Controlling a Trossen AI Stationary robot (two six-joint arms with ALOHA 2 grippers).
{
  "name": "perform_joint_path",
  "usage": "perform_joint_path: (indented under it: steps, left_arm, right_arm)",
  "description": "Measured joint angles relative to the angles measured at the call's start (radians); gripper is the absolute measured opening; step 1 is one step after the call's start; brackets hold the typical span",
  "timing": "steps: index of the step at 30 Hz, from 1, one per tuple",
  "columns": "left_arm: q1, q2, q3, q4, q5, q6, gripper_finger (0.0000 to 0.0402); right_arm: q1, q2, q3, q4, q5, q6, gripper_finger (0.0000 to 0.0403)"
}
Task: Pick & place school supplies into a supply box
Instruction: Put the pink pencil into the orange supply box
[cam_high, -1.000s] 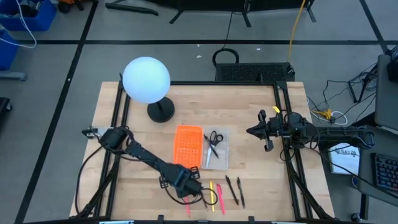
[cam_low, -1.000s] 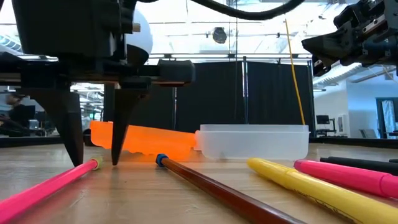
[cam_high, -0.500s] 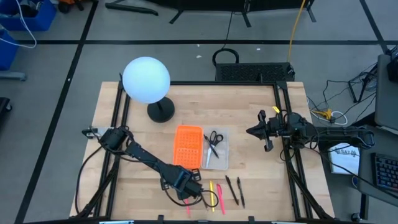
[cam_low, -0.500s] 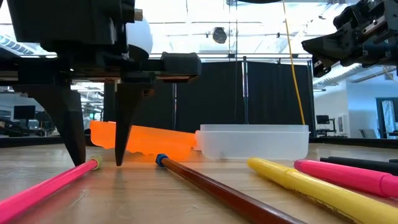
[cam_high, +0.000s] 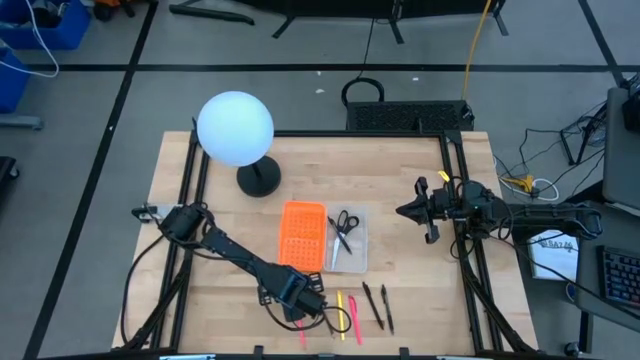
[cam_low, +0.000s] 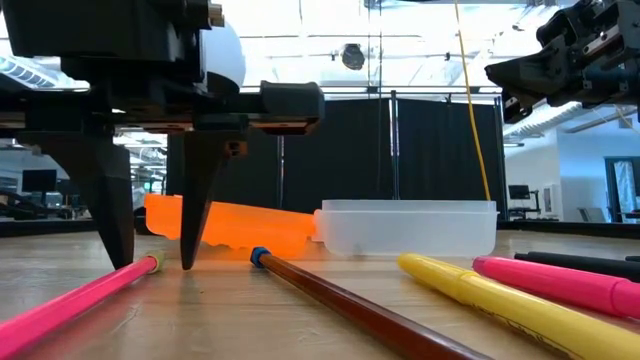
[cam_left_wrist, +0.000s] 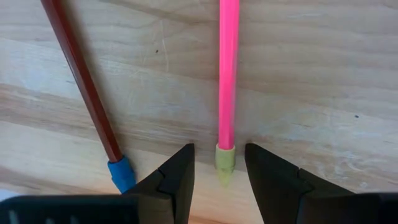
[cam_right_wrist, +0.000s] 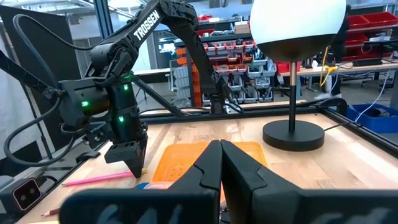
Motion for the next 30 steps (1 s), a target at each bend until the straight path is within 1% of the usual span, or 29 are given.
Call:
perform_joint_path:
  steps: [4, 7, 14, 17, 20, 25, 27, 30]
  left_arm:
    - [0.000, -0.002, -0.011, 0.010, 0.002, 0.000, 0.0151]
    - [0.000, -0.003, -0.014, 0.012, 0.006, -0.003, 0.0136]
    - [-0.001, -0.002, -0.016, 0.003, 0.014, -0.004, 0.0046]
    - [-0.001, -0.002, -0.016, 0.003, 0.014, -0.003, 0.0018]
    - [-0.001, -0.002, -0.016, 0.005, 0.004, 0.003, 0.0017]
    - [-0.005, 0.002, -0.001, -0.013, -0.044, 0.026, 0.0038]
    - [-0.005, 0.005, 0.016, -0.029, -0.061, 0.027, 0.0036]
    - [-0.004, 0.011, 0.062, -0.034, -0.112, 0.030, 0.0020]
  right_arm:
    - [0.000, 0.000, 0.000, 0.002, 0.000, 0.000, 0.0000]
    - [0.000, 0.000, 0.000, 0.002, 0.000, 0.000, 0.0000]
    - [0.000, 0.000, 0.000, -0.002, 0.000, 0.000, 0.0000]
    - [0.000, 0.000, 0.000, -0.002, 0.000, 0.000, 0.0000]
    - [0.000, 0.000, 0.000, -0.001, 0.001, 0.000, 0.0000]
    - [0.000, 0.000, 0.000, 0.003, 0.029, 0.000, 0.0000]
    - [0.000, 0.000, 0.000, 0.003, 0.031, 0.000, 0.0000]
    - [0.000, 0.000, 0.000, 0.001, 0.031, 0.004, 0.0000]
